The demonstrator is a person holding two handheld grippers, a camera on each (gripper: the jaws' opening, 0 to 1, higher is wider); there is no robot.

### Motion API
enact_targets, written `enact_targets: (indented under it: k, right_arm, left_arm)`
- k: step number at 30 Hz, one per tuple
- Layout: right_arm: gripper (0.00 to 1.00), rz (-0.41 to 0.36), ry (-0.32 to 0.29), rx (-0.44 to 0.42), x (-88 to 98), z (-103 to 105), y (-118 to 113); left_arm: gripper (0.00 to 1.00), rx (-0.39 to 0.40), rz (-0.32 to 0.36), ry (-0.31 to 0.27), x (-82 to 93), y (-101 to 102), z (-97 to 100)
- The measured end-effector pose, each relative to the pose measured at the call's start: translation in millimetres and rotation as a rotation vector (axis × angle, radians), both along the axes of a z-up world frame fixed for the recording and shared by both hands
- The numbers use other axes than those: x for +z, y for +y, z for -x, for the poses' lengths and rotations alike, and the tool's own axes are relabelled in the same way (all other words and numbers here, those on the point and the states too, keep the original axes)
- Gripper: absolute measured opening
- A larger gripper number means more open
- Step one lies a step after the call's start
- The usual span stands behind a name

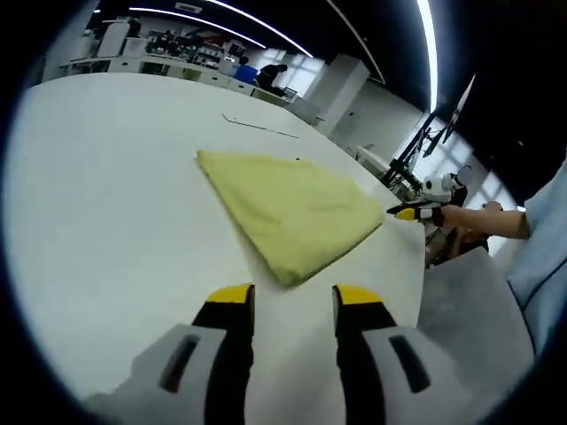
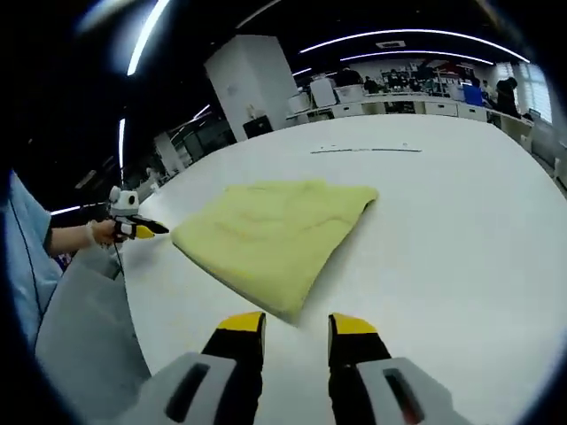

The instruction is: Fold the garment on the visible template until the final outline fits inside the template.

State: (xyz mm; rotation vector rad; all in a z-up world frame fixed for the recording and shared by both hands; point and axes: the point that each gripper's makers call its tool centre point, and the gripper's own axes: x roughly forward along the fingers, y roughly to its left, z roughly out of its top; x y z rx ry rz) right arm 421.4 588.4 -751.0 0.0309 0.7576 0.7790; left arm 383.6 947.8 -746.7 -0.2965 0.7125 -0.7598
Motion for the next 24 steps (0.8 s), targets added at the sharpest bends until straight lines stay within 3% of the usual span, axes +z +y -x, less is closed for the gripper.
enact_targets:
  k: [8, 15, 24]
  right_arm:
    - [0.23, 0.034, -0.038, 0.025, -10.1, -11, 2]
    - [0.16, 0.045, -0.058, 0.053, -14.1, -18, 5]
    - [0.09, 0.051, -0.066, 0.062, -15.9, -16, 10]
  left_arm:
    - [0.30, 0.010, -0.008, 0.001, -8.9, -6, -5.5]
    - [0.26, -0.003, -0.019, -0.019, -12.6, -13, -14.2]
    - [0.11, -0.018, -0.029, -0.023, -16.5, -15, -16.6]
